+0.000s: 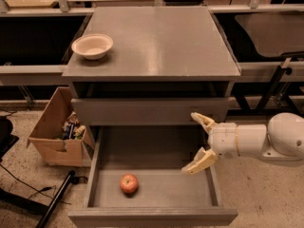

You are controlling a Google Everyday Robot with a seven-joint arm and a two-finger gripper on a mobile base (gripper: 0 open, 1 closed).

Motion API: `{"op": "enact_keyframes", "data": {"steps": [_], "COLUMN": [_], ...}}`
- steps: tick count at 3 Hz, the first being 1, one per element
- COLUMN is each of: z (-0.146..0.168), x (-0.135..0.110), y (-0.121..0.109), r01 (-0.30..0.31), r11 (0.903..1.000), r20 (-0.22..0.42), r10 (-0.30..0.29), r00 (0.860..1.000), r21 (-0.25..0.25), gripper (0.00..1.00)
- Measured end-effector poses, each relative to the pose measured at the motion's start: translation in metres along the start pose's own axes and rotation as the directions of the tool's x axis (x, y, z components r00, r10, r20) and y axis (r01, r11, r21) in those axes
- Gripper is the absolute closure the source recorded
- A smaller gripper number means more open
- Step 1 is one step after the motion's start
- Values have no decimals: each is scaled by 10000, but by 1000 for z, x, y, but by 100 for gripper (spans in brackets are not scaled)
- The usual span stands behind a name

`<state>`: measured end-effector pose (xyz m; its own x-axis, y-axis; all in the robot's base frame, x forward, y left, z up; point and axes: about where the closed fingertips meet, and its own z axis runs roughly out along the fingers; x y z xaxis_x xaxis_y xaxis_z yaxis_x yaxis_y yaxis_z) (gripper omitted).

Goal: Pick apple from middle drawer and place on counter

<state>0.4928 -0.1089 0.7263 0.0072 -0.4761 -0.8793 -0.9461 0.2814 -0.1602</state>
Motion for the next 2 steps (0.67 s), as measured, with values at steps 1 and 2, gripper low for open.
{"op": "enact_keyframes", "data": {"steps": [1,2], "z": [10,11], "x": [7,7], "y": [1,0], "r01": [94,130], "r11": [10000,9999], "r20": [322,356], "r10": [-93,-128], "r00": [9994,9993], "r21": [-33,-50], "gripper": [0,0]}}
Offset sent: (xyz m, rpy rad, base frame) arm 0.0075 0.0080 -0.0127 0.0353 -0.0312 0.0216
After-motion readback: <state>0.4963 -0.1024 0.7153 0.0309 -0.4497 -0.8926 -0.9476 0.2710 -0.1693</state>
